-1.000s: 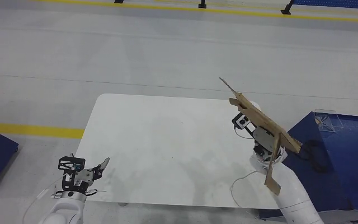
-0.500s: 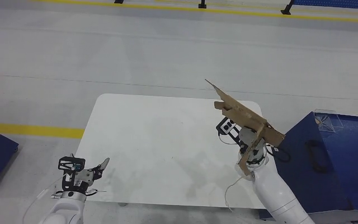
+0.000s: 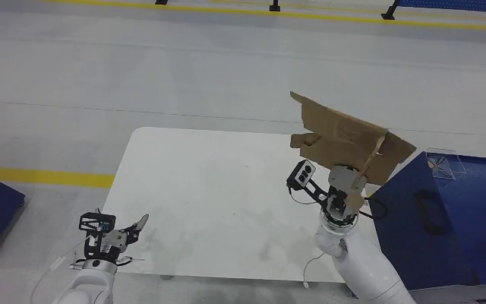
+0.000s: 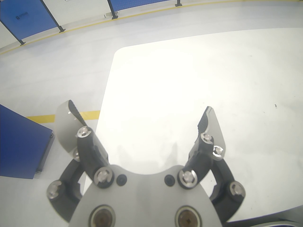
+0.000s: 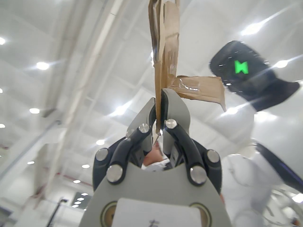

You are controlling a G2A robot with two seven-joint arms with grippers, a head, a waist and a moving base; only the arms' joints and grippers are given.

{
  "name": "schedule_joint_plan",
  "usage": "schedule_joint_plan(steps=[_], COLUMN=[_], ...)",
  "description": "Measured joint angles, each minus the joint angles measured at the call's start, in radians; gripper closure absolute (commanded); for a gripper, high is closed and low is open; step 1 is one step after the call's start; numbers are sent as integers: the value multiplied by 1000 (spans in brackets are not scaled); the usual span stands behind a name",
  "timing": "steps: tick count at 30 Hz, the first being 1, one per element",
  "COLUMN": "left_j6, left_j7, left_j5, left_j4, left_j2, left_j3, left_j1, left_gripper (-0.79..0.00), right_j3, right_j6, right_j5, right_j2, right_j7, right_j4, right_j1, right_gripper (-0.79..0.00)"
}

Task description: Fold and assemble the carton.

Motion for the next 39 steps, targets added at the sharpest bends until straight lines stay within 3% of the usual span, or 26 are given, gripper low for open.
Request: schedule_joint_plan(steps=[7,10,13,19,24,27,32,37,39], left_j6=[0,0,0,0,0,0,0,0,0], left_j7=[0,0,0,0,0,0,0,0,0], left_j5=[0,0,0,0,0,0,0,0,0], left_j4=[0,0,0,0,0,0,0,0,0], left_j2=[0,0,0,0,0,0,0,0,0], left_j3=[0,0,0,0,0,0,0,0,0], left_j1=[0,0,0,0,0,0,0,0,0], left_gripper=[-785,-785,-785,-785,-785,-785,-785,-785,-785], right_j3=[-38,-55,-80,-120,-71,26,168,216,240], right_j6=[352,430,420,378,368,340,192,-179,-306], right_j5=[525,754,909,918,917,842,412,-210,-339], right_j2=[6,20,29,28,31,29,0,-20,-24], right_j7=[-376,-570,-713,-675,-693,-650,-309,154,228], right_j4=[-120,-124,-103,-73,-61,-35,19,155,188], right_j1=[-101,-110,-125,-110,-83,-55,1,80,109], right_gripper=[0,0,0,0,0,0,0,0,0])
